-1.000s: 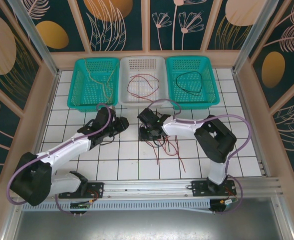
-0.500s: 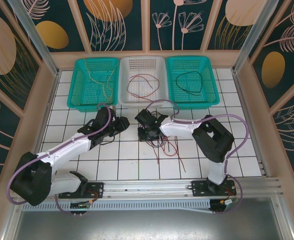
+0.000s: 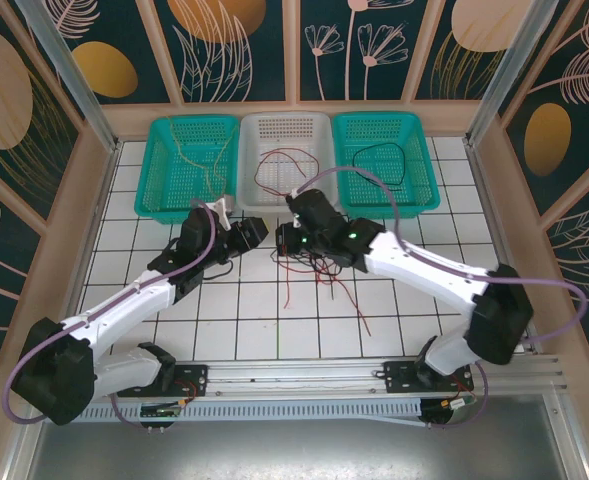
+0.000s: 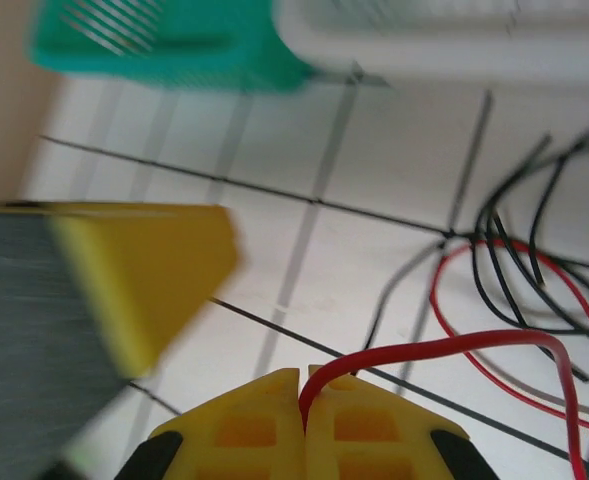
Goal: Untangle the cables
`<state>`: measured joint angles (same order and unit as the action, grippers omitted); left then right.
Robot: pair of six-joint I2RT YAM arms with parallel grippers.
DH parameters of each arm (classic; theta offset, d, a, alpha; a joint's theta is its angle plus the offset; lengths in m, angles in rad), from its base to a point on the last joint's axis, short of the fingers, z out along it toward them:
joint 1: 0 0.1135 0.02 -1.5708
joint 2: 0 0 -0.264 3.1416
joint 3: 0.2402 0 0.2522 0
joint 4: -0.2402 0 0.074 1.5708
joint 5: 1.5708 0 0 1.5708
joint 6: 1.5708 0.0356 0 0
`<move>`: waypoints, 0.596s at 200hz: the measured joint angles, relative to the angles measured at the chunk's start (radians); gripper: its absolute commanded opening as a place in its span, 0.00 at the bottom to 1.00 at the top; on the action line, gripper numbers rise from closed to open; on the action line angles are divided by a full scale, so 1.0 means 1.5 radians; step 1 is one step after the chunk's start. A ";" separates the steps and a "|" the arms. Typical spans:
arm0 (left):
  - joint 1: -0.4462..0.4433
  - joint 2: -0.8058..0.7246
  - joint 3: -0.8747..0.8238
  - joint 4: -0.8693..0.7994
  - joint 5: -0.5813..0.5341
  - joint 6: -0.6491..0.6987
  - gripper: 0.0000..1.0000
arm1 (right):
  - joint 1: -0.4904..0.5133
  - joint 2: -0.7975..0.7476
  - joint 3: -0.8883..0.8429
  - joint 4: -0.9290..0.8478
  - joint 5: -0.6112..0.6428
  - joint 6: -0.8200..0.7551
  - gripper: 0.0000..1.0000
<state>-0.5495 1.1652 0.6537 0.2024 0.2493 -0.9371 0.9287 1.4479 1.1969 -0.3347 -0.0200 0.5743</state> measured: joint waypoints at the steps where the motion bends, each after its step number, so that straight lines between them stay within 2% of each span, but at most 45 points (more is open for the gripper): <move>1: 0.000 -0.001 0.000 0.003 0.002 0.000 0.48 | 0.000 -0.003 0.000 0.002 -0.001 0.000 0.00; 50: 0.000 -0.011 0.009 0.129 0.071 -0.007 0.47 | -0.025 -0.121 0.007 0.074 -0.058 -0.014 0.00; 107: -0.005 0.004 0.009 0.266 0.144 -0.042 0.48 | -0.098 -0.139 0.047 0.125 -0.104 -0.018 0.00; 119: -0.011 0.004 0.009 0.279 0.154 -0.042 0.51 | -0.109 -0.140 0.052 0.134 -0.109 -0.018 0.00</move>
<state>-0.5659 1.1717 0.6678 0.6209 0.4801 -1.0008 0.7658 1.2385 1.2751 -0.1345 -0.1841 0.5468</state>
